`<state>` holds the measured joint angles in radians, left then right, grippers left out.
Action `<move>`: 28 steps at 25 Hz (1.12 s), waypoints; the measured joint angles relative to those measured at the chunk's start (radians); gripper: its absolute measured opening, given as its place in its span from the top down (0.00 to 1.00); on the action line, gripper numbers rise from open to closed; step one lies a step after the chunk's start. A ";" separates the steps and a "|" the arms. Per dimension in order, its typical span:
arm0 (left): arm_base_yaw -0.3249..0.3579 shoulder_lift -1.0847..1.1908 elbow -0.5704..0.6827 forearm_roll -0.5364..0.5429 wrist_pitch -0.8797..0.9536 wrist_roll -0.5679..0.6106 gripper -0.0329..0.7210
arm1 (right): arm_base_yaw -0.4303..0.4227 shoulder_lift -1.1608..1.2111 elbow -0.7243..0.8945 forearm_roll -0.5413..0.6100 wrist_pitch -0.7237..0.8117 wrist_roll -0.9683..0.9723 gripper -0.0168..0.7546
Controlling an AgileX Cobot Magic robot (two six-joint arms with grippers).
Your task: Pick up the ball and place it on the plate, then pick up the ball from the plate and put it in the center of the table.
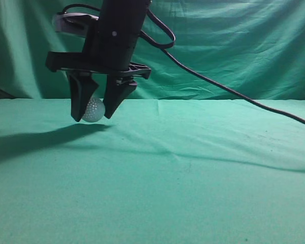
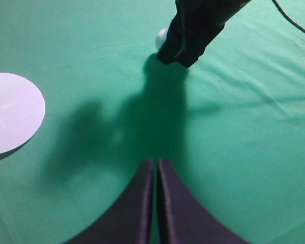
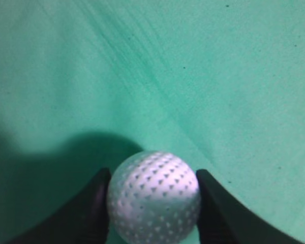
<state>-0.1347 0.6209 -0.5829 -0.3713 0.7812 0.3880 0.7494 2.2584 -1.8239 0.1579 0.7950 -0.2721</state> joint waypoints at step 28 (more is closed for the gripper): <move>0.000 -0.121 0.000 -0.004 -0.031 0.041 0.96 | 0.000 -0.604 -0.148 -0.286 0.463 0.241 0.98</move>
<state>-0.1347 0.4995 -0.5829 -0.3750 0.7497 0.4288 0.7494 1.6542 -1.9720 -0.1283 1.2579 -0.0315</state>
